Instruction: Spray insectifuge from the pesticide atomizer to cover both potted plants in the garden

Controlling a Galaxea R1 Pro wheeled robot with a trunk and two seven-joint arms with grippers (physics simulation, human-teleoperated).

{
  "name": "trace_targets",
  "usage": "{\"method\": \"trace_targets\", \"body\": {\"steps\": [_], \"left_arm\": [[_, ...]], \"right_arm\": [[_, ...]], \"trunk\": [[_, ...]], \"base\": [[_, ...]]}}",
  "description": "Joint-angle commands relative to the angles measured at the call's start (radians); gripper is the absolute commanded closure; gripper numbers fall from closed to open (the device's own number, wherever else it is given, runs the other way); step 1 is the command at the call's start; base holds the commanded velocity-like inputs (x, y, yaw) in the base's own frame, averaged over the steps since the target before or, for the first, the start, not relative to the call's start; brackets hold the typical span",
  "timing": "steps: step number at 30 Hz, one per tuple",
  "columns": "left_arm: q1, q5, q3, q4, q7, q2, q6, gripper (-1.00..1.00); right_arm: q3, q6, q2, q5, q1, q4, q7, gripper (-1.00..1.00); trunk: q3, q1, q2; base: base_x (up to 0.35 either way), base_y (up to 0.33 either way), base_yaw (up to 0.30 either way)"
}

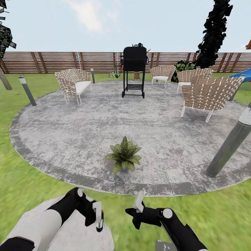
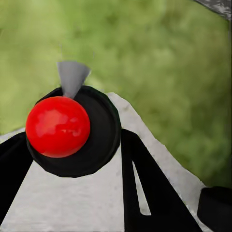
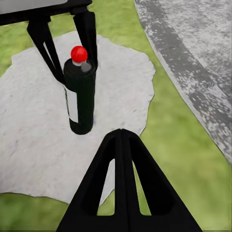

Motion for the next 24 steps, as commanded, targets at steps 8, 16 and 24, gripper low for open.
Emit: {"method": "trace_targets", "body": {"steps": [8,16,24], "left_arm": [[0.051,-0.019,-0.012,-0.009,0.009,0.108,0.005,1.00],[0.074,0.065,0.058,0.021,0.218,0.121,0.007,1.00],[0.189,0.414,0.206,0.056,0.534,0.124,-0.085,1.00]], "right_arm": [[-0.002,-0.008,-0.006,0.012,0.000,0.002,0.000,-1.00],[-0.008,-0.013,-0.031,0.011,0.000,0.142,-0.056,-1.00],[-0.005,-0.195,-0.024,-0.013,0.001,0.478,-0.604,-1.00]], "trunk": [[-0.001,0.000,0.000],[-0.001,0.000,0.000],[-0.001,0.000,0.000]], "base": [[0.000,0.000,0.000],[0.000,0.000,0.000],[0.000,0.000,0.000]]}}
